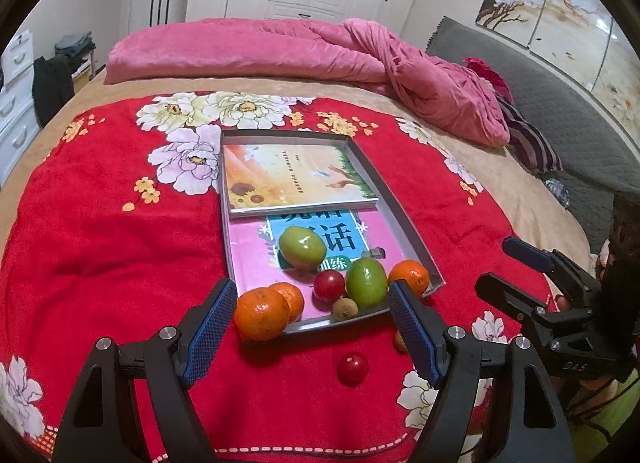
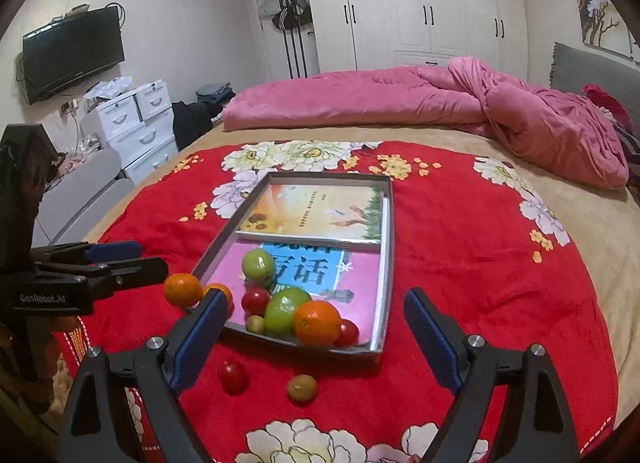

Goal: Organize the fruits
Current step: 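Withdraw both open tools toward the last cherry tomato and kiwifruit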

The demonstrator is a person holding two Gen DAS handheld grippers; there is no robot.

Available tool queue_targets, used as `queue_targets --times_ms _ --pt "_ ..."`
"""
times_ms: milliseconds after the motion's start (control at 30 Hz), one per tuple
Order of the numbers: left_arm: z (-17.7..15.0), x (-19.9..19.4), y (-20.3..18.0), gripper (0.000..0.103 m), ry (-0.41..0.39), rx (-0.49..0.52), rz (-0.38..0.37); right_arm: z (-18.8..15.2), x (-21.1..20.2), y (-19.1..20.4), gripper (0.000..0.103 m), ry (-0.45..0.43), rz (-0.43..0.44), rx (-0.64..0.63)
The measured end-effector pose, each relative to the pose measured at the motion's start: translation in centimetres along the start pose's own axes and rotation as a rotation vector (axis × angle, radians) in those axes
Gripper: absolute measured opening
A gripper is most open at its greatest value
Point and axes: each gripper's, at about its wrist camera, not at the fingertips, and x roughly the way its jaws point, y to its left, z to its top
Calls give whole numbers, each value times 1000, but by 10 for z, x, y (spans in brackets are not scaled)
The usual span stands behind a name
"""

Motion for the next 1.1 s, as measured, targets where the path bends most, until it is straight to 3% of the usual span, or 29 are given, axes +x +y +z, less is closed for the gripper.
queue_targets --times_ms 600,1100 --pt "-19 8 -15 79 64 9 -28 -33 10 -4 90 88 -15 -32" --pt "-40 37 -25 79 169 30 -50 -59 35 8 90 182 0 -74"
